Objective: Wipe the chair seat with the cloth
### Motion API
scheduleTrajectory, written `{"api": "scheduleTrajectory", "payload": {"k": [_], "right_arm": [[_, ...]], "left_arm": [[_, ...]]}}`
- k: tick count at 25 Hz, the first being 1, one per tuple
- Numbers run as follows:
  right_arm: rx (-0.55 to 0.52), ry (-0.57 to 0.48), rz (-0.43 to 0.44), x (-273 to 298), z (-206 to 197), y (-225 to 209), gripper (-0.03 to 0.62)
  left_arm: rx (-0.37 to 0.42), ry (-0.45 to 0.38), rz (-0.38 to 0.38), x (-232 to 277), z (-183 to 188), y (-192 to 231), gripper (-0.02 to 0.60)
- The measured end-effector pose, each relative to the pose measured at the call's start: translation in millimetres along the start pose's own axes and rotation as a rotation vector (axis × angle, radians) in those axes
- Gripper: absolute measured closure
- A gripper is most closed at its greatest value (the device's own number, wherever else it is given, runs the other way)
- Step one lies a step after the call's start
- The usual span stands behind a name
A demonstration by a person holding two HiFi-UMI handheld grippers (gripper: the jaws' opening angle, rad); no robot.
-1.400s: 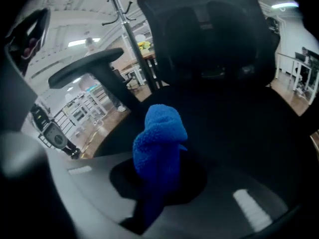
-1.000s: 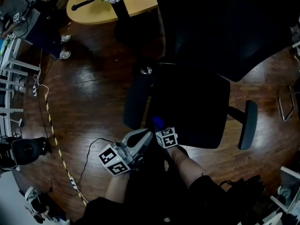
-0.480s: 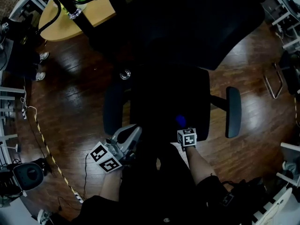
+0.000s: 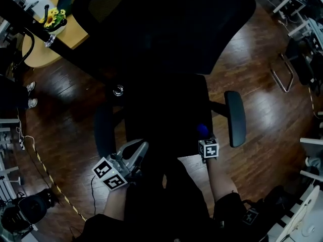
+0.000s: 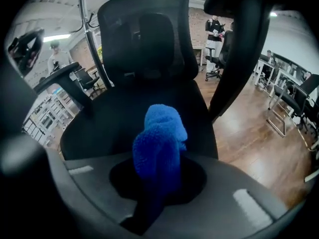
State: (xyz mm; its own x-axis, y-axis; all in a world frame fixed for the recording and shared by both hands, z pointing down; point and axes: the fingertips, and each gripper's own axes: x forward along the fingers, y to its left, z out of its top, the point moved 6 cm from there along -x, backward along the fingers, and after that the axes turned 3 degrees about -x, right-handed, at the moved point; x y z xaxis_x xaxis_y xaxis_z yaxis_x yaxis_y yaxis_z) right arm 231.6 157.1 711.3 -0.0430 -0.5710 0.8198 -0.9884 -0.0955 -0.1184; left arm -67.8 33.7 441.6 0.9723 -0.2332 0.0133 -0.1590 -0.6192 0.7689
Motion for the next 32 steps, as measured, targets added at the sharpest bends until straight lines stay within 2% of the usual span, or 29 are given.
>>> {"api": "scheduleTrajectory", "payload": {"k": [3, 7, 14, 18, 20, 23, 26, 29, 32], "right_arm": [[0.01, -0.017, -0.02, -2.4, 11.4, -0.2, 0.559], [-0.045, -0.087, 0.042, 23.0, 70.6, 17.4, 0.559], [-0.19, -0.122, 0.247, 113.0, 206.5, 108.8, 0.559], [-0.26, -0.115, 0.34, 153.6, 257.8, 169.4, 0.559], [-0.281, -0.113, 0.376, 174.4, 269.8, 195.4, 0.559], [-0.252, -0.102, 0.403, 193.9, 280.3, 225.4, 0.559], [-0.253, -0.085, 0.43, 208.9, 272.3, 242.3, 0.559], [-0.262, -0.112, 0.426, 211.6, 267.4, 240.2, 0.559], [-0.251, -0.109, 0.344, 210.6, 260.9, 211.5, 0.559]], "left_arm": [[0.0, -0.009, -0.002, 5.2, 0.5, -1.5, 0.58], [-0.002, -0.037, 0.014, 5.1, 8.6, 2.7, 0.58], [-0.029, -0.14, 0.085, -16.8, 29.7, 24.0, 0.58], [-0.056, -0.195, 0.133, -31.0, 33.9, 41.1, 0.58], [-0.07, -0.222, 0.157, -38.6, 34.8, 49.2, 0.58], [-0.082, -0.255, 0.179, -48.0, 37.0, 55.3, 0.58], [-0.087, -0.258, 0.189, -51.7, 36.8, 54.7, 0.58], [-0.086, -0.253, 0.194, -52.3, 36.7, 55.8, 0.58], [-0.082, -0.235, 0.184, -47.4, 35.9, 56.7, 0.58]]}}
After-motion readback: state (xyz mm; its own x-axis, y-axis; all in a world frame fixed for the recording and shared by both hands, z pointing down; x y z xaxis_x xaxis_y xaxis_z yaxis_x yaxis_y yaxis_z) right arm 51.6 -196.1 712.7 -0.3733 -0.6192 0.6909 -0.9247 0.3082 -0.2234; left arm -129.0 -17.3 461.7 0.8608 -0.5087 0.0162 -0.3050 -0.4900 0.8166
